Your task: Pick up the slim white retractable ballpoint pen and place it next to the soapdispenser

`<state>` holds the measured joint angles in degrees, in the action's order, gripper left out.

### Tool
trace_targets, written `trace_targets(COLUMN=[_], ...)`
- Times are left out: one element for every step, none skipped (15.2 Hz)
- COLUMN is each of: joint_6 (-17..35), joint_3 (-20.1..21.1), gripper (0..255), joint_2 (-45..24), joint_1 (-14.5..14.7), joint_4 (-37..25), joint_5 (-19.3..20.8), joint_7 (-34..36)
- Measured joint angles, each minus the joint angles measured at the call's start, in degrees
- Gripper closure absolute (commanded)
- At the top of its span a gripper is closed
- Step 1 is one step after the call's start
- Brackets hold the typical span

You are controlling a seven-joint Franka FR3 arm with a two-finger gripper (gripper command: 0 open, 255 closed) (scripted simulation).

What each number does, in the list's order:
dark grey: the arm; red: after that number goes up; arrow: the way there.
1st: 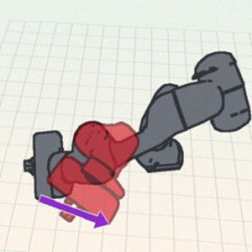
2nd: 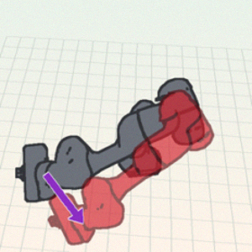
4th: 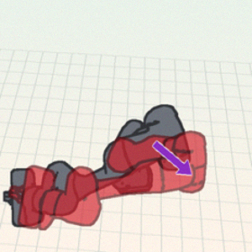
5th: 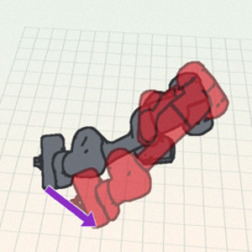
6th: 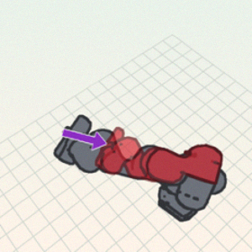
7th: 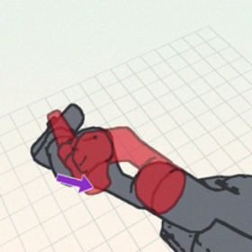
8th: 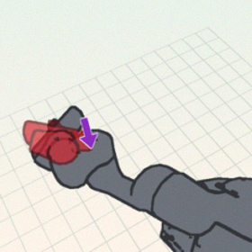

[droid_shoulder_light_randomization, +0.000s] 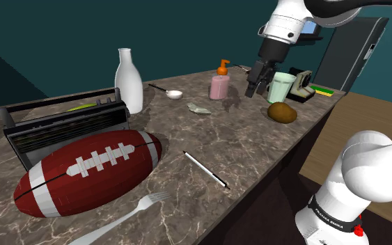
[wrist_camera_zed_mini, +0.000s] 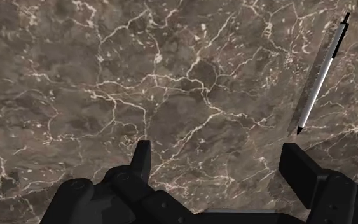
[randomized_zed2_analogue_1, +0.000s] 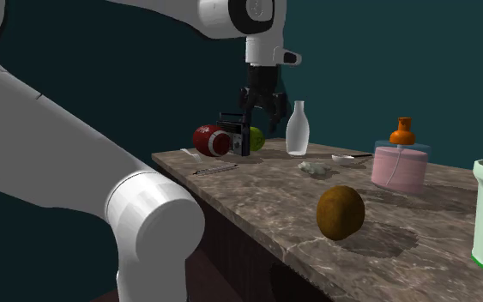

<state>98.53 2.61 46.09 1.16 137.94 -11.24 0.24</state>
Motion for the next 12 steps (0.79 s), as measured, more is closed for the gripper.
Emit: trace_targets(joint_6=[0.7, 1.9, 3.2, 4.5, 6.1, 7.6, 9.1, 10.7, 12.3, 13.7, 15.1, 16.7], joint_3=[0.7, 2.0, 3.1, 4.2, 5.4, 6.3, 7.6, 8.9, 10.0, 11.1, 12.2, 13.4], gripper=[0, 0, 0, 0, 0, 0, 0, 0, 0, 0, 0, 0], joint_2=[0.2, 0.3, -0.4, -0.6, -1.5, -1.9, -2.7, -3.7, -5.0, -6.0, -7.1, -8.3], joint_1=[0.3, 0.7, 1.1, 1.6, 2.0, 2.3, 2.8, 3.3, 3.6, 4.0, 4.4, 4.7], joint_4=[0.9, 2.0, 2.5, 3.5, 4.0, 4.9, 5.3, 5.7, 5.7, 5.9, 6.0, 6.0], joint_5=[-0.8, -1.9, -2.9, -4.0, -5.0, -5.9, -7.0, -8.0, -8.9, -9.8, -10.7, -11.6], joint_7=[0.9, 2.3, 3.4, 4.6, 5.7, 6.6, 7.8, 9.0, 10.1, 11.1, 12.1, 13.2])
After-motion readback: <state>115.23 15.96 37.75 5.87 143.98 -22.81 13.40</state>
